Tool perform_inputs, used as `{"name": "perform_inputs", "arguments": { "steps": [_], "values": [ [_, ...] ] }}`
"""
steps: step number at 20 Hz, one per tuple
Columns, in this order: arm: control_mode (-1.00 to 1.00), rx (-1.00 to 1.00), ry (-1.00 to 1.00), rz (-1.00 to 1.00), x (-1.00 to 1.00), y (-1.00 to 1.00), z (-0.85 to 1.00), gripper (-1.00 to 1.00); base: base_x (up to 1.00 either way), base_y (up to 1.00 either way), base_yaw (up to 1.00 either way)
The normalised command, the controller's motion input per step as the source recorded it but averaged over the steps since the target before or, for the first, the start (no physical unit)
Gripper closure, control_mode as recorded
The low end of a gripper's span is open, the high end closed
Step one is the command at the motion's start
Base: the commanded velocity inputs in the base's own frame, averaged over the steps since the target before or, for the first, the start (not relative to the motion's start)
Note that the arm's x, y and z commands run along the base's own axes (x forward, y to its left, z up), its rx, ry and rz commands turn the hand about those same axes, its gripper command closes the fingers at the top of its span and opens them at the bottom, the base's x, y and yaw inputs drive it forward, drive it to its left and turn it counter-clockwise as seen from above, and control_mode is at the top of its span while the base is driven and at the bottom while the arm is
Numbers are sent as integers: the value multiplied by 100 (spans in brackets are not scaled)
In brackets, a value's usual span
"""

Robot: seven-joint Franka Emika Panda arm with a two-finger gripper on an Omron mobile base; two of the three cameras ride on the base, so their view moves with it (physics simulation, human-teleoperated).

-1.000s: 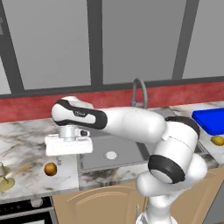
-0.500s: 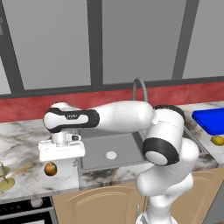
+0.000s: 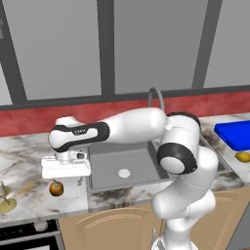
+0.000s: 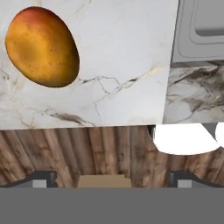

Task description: Pick up all produce items and place them in the sink. Turn on the sink faucet to wash them. Then turn the sink off and put them in the tray.

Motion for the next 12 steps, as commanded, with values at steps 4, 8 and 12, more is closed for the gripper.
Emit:
{"name": "perform_inputs", "arguments": {
  "steps": [4, 8, 12],
  "values": [
    [-100, 0, -9, -4, 19, 22, -16, -100, 0, 0, 0],
    [-100, 0, -10, -2, 17, 24, -21, -100, 0, 0, 0],
    [-100, 0, -10, -1, 23, 16, -15, -100, 0, 0, 0]
  ]
}}
